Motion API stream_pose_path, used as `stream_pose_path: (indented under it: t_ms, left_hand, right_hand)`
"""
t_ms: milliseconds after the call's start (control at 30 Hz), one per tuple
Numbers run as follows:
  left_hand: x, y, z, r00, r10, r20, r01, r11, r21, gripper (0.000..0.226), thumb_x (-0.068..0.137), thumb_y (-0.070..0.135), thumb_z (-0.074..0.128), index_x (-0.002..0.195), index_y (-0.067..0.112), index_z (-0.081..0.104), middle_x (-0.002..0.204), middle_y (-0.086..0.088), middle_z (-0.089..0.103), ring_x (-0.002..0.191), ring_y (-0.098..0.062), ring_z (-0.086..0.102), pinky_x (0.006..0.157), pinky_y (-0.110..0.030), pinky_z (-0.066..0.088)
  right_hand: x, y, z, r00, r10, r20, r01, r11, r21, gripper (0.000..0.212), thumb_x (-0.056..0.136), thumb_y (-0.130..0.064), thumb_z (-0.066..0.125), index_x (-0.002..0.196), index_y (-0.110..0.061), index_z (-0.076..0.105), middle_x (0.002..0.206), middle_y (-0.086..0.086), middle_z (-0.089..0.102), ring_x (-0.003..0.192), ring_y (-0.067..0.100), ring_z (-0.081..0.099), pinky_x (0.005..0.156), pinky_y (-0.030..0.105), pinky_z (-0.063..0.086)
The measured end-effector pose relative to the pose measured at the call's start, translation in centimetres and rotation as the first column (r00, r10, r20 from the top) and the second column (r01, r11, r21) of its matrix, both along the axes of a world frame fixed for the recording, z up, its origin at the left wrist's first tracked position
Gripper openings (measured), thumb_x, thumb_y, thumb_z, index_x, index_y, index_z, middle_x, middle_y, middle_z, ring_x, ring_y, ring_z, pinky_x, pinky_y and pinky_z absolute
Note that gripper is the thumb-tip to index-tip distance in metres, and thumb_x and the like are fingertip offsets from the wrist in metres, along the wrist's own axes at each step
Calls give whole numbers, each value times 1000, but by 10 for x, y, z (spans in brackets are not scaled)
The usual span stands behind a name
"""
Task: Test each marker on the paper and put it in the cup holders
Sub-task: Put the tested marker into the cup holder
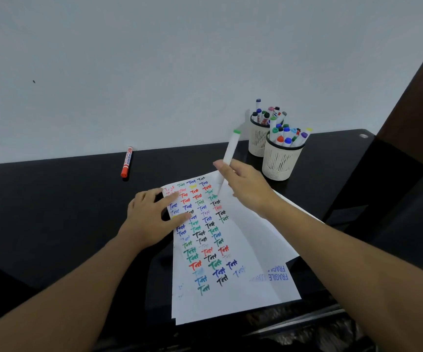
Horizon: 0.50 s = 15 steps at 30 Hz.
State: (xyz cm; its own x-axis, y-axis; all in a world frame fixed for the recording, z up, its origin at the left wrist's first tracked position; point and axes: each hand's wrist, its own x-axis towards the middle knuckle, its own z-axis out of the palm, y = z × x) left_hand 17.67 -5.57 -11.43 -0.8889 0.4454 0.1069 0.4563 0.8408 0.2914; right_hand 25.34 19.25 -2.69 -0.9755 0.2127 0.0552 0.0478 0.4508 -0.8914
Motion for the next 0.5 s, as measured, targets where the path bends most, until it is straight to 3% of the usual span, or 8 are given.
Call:
stream_pose_path:
  t_ms: [67,167,267,367,500]
  left_hand:
    - [-1,0,-1,1000,8,-4,-7,1000,7,101,67,99,23,149,44,42,155,9,32,143,-19,21,120,-52,20]
    - [-1,1,-1,1000,11,-8,-10,1000,23,100,67,99,23,149,44,43,155,10,33,142,-18,21,120,-51,19]
    - [-2,1,-2,1000,16,1,-16,1000,27,99,67,98,25,148,45,44,154,11,33,142,-17,20,120,-50,19]
    - [-3,1,-2,1000,20,2,-20,1000,19,98,67,98,26,148,46,43,153,13,32,140,-15,18,120,-50,18]
    - [-5,0,-4,1000,18,1,-18,1000,1,98,68,99,24,149,47,41,154,12,31,140,-16,17,120,-51,19]
  right_hand:
    - [-5,5,0,995,-38,-97,52,987,150,32,104,-49,54,97,-22,69,77,-4,63,70,11,57,68,29,49]
    - [-18,16,12,973,-59,-223,105,974,199,20,105,-37,56,114,-20,62,81,-7,63,72,4,58,66,21,46]
    - [-35,33,34,940,-125,-318,213,943,258,27,104,-40,56,124,-20,56,90,-7,69,84,8,66,74,29,51]
    - [-54,56,59,911,-210,-355,321,902,288,19,105,-38,54,116,-22,57,82,-18,65,83,2,62,75,28,44]
    - [-78,89,84,907,-299,-297,386,872,302,39,102,-49,38,118,-18,55,90,-4,69,85,21,65,80,38,51]
